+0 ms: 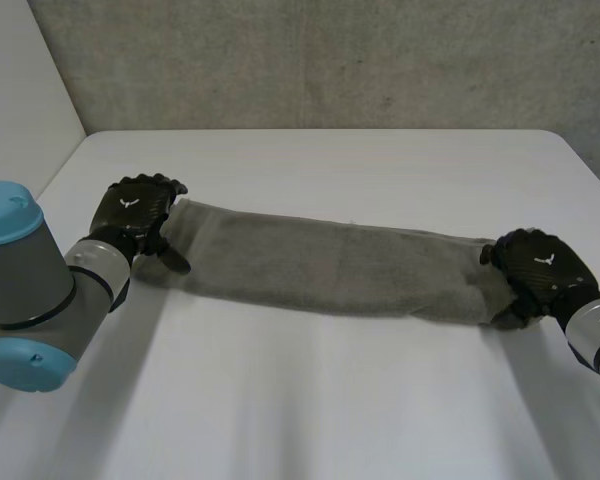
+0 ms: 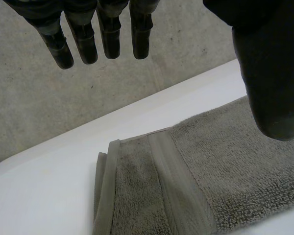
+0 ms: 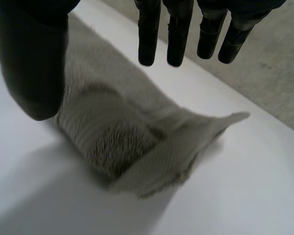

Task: Fold the towel.

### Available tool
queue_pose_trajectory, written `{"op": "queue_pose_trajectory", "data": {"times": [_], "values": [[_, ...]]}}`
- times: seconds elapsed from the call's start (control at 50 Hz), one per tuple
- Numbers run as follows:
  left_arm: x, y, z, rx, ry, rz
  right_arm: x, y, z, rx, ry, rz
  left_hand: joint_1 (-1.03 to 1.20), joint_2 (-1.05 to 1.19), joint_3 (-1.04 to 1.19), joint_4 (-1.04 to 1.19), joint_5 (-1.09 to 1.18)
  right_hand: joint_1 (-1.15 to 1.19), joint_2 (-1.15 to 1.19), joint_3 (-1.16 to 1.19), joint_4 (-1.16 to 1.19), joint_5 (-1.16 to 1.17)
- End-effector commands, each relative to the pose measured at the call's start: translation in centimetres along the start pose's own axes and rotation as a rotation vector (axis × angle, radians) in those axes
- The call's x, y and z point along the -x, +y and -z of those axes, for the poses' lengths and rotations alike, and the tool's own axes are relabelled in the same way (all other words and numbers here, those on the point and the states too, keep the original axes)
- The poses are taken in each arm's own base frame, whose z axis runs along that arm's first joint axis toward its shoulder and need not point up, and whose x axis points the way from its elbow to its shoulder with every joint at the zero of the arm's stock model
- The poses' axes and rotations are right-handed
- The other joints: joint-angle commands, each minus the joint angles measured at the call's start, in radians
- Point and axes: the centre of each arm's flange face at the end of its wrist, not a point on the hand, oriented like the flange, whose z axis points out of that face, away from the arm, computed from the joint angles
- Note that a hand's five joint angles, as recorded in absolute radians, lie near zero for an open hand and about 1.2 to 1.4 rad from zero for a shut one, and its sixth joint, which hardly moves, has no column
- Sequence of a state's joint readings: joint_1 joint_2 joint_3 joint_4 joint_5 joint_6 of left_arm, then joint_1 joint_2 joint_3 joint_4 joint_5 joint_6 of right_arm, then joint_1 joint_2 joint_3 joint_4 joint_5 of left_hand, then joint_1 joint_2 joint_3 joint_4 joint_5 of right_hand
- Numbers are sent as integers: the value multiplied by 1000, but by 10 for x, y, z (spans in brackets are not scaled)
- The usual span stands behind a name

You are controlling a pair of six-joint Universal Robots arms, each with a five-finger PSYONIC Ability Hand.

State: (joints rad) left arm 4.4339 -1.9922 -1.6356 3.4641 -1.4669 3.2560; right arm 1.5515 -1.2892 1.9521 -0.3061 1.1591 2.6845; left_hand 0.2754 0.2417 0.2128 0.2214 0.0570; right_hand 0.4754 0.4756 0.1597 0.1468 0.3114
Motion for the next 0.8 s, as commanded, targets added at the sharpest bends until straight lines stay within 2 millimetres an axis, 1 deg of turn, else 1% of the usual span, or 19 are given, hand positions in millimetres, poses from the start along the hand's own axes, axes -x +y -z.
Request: {"op": "queue_pose_trajectory", "data": {"times": [0.02, 0.16, 0.18, 0.2, 0.22, 0.24, 0.26, 0.28, 0.3, 0.32, 0.36, 0.44, 0.5, 0.52, 0.54, 0.56, 0.58, 0.62, 0.8], "values": [[0, 1, 0, 2, 0, 6, -3, 11, -10, 34, 2, 55, -97, -63, -38, -47, -53, 112, 111, 15, 28, 101], [1, 1, 0, 4, -2, 6, -8, 13, -10, 45, 23, 52, -97, -63, -38, -47, -53, 185, 185, 15, 28, 175], [1, 1, 0, 4, -2, 6, -9, 14, -10, 47, 25, 50, -97, -63, -38, -47, -53, 237, 237, 15, 28, 227], [1, 2, 0, 5, -1, 6, -10, 14, -10, 48, 29, 49, -97, -63, -38, -47, -53, 409, 409, 15, 28, 399], [1, 2, 0, 5, -1, 6, -10, 14, -10, 48, 29, 49, -97, -63, -38, -47, -53, 411, 411, 15, 28, 401], [1, 2, 0, 5, -1, 6, -11, 15, -10, 49, 30, 47, -97, -63, -38, -47, -53, 580, 579, 15, 28, 569], [1, 2, 0, 4, -2, 6, -14, 15, -10, 49, 36, 49, -97, -63, -38, -47, -53, 689, 689, 15, 28, 678], [1, 2, 0, 4, -2, 6, -14, 15, -10, 49, 36, 49, -97, -63, -38, -47, -53, 690, 690, 15, 28, 679], [1, 2, 0, 4, -2, 6, -17, 15, -10, 47, 45, 51, -97, -63, -38, -47, -53, 763, 762, 15, 28, 752], [1, 2, 0, 4, -2, 6, -17, 15, -10, 47, 45, 51, -97, -63, -38, -47, -53, 763, 763, 15, 28, 753], [1, 2, 0, 4, -2, 6, -20, 15, -10, 49, 50, 57, -97, -63, -38, -47, -53, 860, 860, 15, 28, 849], [1, 2, -1, 5, -1, 6, -26, 17, -11, 53, 59, 72, -97, -63, -38, -47, -53, 866, 866, 15, 28, 856], [1, 2, -1, 5, -1, 6, -31, 20, -10, 70, 74, 86, -97, -63, -38, -47, -53, 778, 778, 15, 28, 768], [1, 2, -1, 5, -1, 6, -31, 21, -9, 78, 79, 95, -97, -63, -38, -47, -53, 592, 592, 15, 28, 582], [1, 2, -1, 5, -1, 6, -31, 23, -9, 84, 82, 96, -97, -63, -38, -47, -53, 221, 221, 15, 28, 211], [1, 2, -1, 5, -1, 6, -31, 23, -9, 84, 82, 96, -97, -63, -38, -47, -53, 217, 217, 15, 28, 207], [1, 3, -1, 7, -1, 7, -32, 24, -8, 89, 83, 96, -97, -63, -38, -47, -53, -82, -82, 15, 28, -93], [1, 3, -1, 7, -1, 7, -32, 25, -7, 93, 83, 92, -97, -63, -38, -47, -53, -123, -123, 15, 28, -133], [-1, 4, -1, 10, 1, 6, -34, 33, -3, 109, 83, 78, -97, -63, -38, -47, -53, -114, -115, 15, 28, -125]]}}
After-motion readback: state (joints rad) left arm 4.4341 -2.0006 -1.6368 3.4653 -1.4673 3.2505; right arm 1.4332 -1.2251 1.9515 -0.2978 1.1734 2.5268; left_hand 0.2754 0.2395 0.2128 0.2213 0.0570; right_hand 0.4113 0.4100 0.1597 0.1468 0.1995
